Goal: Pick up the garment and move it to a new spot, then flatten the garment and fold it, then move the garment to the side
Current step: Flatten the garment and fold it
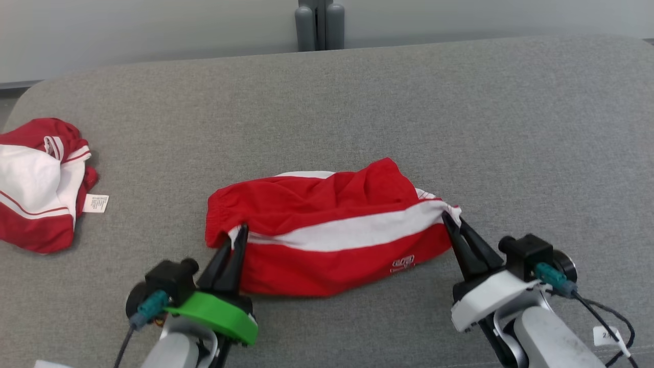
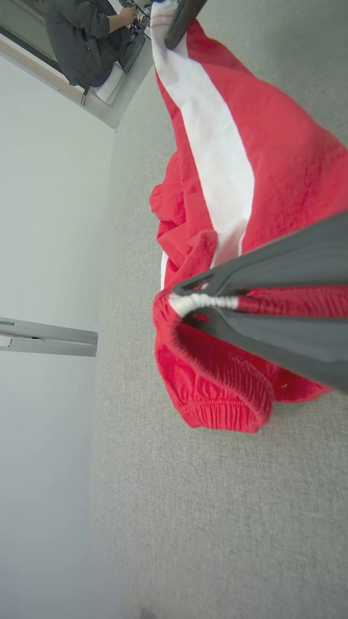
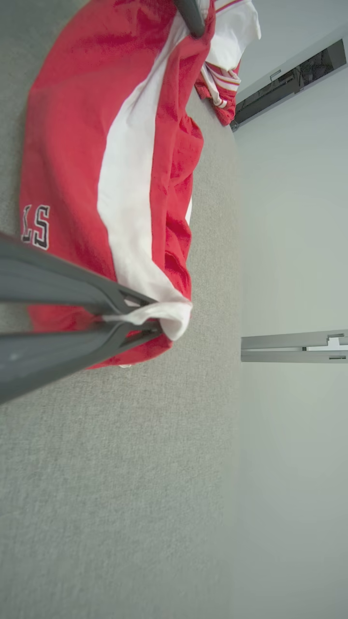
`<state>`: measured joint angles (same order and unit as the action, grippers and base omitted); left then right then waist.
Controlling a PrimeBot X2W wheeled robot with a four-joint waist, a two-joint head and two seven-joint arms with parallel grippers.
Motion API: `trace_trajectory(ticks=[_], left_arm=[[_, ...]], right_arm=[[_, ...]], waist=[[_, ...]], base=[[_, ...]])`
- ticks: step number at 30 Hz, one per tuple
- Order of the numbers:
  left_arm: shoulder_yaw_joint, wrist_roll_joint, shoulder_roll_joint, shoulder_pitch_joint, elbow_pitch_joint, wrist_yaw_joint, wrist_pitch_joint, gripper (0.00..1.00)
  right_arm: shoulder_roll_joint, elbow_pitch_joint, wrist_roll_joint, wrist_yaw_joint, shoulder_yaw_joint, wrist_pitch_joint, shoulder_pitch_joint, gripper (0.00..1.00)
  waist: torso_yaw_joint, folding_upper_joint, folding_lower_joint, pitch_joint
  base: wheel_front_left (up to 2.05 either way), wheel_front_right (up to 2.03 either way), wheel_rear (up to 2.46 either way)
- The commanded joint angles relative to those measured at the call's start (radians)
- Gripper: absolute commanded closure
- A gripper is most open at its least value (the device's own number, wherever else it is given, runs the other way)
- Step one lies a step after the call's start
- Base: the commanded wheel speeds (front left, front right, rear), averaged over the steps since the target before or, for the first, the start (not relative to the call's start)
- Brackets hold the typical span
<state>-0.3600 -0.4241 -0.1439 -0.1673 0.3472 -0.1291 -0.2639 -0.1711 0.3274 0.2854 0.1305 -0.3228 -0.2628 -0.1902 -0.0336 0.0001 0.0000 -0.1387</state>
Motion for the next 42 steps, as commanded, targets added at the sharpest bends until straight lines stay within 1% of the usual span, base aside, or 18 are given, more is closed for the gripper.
trace_trajectory(ticks=[1, 3, 7, 10, 13, 15, 16, 20, 23, 26, 30, 34, 36, 38, 40, 42], left_arm=[[0.003, -0.015, -0.014, -0.051, -0.014, -0.003, 0.000, 1.00], [-0.004, -0.031, -0.036, -0.125, -0.023, -0.003, 0.000, 1.00], [-0.041, -0.084, -0.077, -0.320, -0.007, -0.003, 0.008, 1.00], [-0.058, -0.141, -0.116, -0.531, 0.035, -0.003, 0.035, 1.00], [-0.061, -0.199, -0.132, -0.712, 0.090, -0.003, 0.053, 1.00], [-0.087, -0.214, -0.150, -0.823, 0.119, -0.003, 0.069, 1.00], [-0.101, -0.237, -0.156, -0.898, 0.144, -0.003, 0.079, 1.00], [-0.134, -0.303, -0.165, -1.116, 0.214, -0.003, 0.100, 1.00], [-0.152, -0.343, -0.164, -1.251, 0.264, -0.003, 0.100, 1.00], [-0.199, -0.364, -0.169, -1.369, 0.301, -0.003, 0.089, 1.00], [-0.235, -0.387, -0.178, -1.474, 0.350, -0.003, 0.064, 1.00], [-0.259, -0.438, -0.184, -1.511, 0.369, -0.003, 0.034, 1.00], [-0.258, -0.478, -0.182, -1.496, 0.371, -0.003, 0.021, 1.00], [-0.279, -0.496, -0.187, -1.460, 0.361, -0.003, 0.013, 1.00], [-0.296, -0.518, -0.195, -1.409, 0.345, -0.003, 0.006, 1.00], [-0.293, -0.545, -0.207, -1.346, 0.323, -0.003, 0.000, 1.00]], right_arm=[[-0.013, -0.011, 0.006, 0.000, -0.009, -0.003, -0.041, 1.00], [-0.027, -0.016, 0.018, 0.000, -0.018, -0.003, -0.096, 1.00], [-0.046, -0.009, 0.053, 0.000, -0.043, -0.003, -0.259, 1.00], [-0.080, 0.028, 0.065, 0.000, -0.088, -0.003, -0.447, 1.00], [-0.087, 0.084, 0.098, 0.000, -0.118, -0.003, -0.622, 1.00], [-0.093, 0.126, 0.129, 0.000, -0.127, -0.003, -0.729, 1.00], [-0.096, 0.164, 0.153, 0.000, -0.139, 0.001, -0.805, 1.00], [-0.097, 0.260, 0.246, 0.000, -0.158, 0.026, -1.021, 1.00], [-0.104, 0.319, 0.285, 0.000, -0.177, 0.035, -1.162, 1.00], [-0.114, 0.378, 0.316, 0.000, -0.200, 0.035, -1.282, 1.00], [-0.124, 0.422, 0.341, 0.001, -0.246, 0.022, -1.399, 1.00], [-0.136, 0.439, 0.369, 0.000, -0.300, 0.011, -1.442, 1.00], [-0.144, 0.434, 0.392, 0.000, -0.316, 0.004, -1.436, 1.00], [-0.154, 0.427, 0.412, 0.000, -0.333, 0.001, -1.407, 1.00], [-0.161, 0.414, 0.428, 0.000, -0.350, -0.003, -1.361, 1.00], [-0.173, 0.376, 0.433, 0.000, -0.343, -0.004, -1.309, 1.00]], waist=[[0.005, -0.0001, 0.0000, -0.014], [0.010, -0.0001, 0.0000, -0.029], [0.022, -0.0001, 0.0000, -0.092], [0.031, -0.0001, 0.0000, -0.165], [0.047, -0.0001, 0.0000, -0.224], [0.055, -0.0001, 0.0000, -0.255], [0.061, -0.0001, 0.0000, -0.276], [0.069, -0.0001, 0.0000, -0.336], [0.076, -0.0001, 0.0000, -0.373], [0.079, -0.0001, 0.0000, -0.399], [0.086, -0.0001, 0.0000, -0.425], [0.095, -0.0001, 0.0000, -0.449], [0.095, -0.0001, 0.0000, -0.458], [0.094, -0.0001, 0.0000, -0.461], [0.095, -0.0001, 0.0000, -0.453], [0.097, -0.0001, 0.0000, -0.438]], base=[[0.00, 0.00, 0.00], [0.00, 0.00, 0.00], [0.00, 0.00, 0.00], [0.00, 0.00, 0.00], [0.00, 0.00, 0.00], [0.00, 0.00, 0.00], [0.00, 0.00, 0.00], [0.00, 0.00, 0.00], [0.00, 0.00, 0.00], [0.00, 0.00, 0.00], [0.00, 0.00, 0.00], [0.00, 0.00, 0.00], [0.00, 0.00, 0.00], [0.00, 0.00, 0.00], [0.00, 0.00, 0.00], [0.00, 0.00, 0.00]])
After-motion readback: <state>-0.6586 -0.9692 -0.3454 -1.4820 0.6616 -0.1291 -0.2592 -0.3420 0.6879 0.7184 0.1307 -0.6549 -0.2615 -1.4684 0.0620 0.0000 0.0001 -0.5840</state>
